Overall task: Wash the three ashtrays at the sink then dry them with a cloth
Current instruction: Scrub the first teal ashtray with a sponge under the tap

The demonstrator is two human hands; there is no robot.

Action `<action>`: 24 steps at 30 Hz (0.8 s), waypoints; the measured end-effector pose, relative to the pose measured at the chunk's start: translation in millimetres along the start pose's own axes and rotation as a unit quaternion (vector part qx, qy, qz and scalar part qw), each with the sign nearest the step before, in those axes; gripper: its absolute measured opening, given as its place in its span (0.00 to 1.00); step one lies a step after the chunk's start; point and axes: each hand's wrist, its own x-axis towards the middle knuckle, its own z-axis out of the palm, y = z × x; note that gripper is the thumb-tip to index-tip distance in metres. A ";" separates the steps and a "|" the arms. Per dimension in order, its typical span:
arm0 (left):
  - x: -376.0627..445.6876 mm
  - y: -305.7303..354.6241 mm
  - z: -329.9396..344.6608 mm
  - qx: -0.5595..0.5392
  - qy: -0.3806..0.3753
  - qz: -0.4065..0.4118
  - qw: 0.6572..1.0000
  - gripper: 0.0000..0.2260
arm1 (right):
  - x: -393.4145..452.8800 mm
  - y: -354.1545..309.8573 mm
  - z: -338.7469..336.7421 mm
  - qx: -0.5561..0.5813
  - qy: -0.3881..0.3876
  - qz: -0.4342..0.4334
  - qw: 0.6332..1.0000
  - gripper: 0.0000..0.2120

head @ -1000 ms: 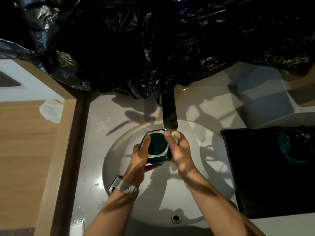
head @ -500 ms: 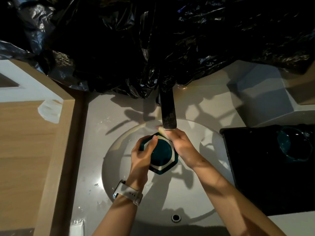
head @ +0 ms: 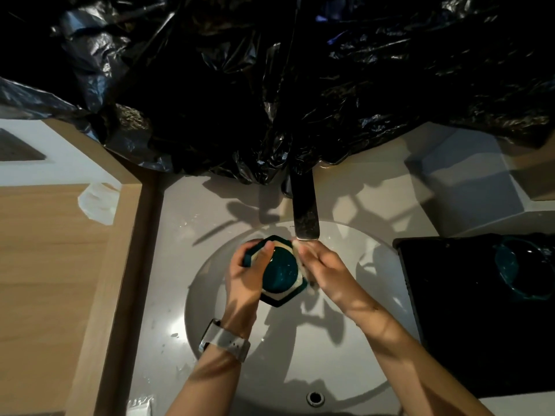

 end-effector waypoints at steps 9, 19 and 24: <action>-10.2 -5.4 4.0 -0.113 -0.063 -0.097 0.987 0.22 | 6.9 -8.8 6.9 0.133 0.067 0.042 0.988 0.14; -0.3 -21.3 11.8 -0.155 0.002 -0.124 0.980 0.36 | -11.0 9.4 24.1 0.207 0.097 0.062 0.971 0.20; 1.5 -17.9 4.6 -0.110 -0.078 -0.104 0.985 0.24 | -5.8 6.1 10.8 0.323 0.054 0.132 0.936 0.22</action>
